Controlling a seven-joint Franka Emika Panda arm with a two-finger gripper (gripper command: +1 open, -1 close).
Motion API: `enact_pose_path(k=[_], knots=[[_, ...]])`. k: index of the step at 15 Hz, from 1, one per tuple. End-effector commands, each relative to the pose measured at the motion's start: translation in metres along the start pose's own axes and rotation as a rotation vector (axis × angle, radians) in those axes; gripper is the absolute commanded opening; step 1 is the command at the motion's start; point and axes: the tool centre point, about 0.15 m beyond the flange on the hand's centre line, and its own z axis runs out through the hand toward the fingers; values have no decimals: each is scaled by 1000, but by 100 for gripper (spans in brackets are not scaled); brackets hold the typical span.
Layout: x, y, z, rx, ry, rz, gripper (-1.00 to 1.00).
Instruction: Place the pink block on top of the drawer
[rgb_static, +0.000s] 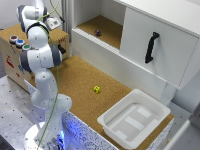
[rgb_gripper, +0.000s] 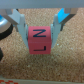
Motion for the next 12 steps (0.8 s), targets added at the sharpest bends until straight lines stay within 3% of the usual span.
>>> enact_pose_path(k=[1,4,7,12], knots=[[14,6,-19,27,-96,21,100],[4,2,-56,-6,-63,16,100],[-33,1,-82,-18,-28,81,100],[-138,-11,-73,0,34,374,100]])
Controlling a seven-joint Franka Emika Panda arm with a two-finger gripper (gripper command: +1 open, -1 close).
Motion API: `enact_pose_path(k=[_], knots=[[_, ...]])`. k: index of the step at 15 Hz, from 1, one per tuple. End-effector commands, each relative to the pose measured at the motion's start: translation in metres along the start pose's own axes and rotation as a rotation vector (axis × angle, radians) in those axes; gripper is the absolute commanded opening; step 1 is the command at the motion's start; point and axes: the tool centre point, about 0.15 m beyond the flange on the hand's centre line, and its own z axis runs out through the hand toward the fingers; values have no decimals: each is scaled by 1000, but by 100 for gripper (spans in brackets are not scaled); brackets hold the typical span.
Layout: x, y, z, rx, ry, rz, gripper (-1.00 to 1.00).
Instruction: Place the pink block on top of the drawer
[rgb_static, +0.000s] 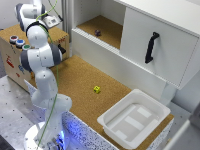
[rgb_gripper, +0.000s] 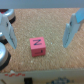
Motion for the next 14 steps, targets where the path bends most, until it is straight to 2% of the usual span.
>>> enact_pose_path(k=[1,6,9,12,14], knots=[[-108,3,11,39,99,255,100],[-200,9,37,55,194,610,100],[-255,20,60,42,186,810,100],[-311,43,86,59,184,978,100],[-337,59,105,54,144,1046,100]])
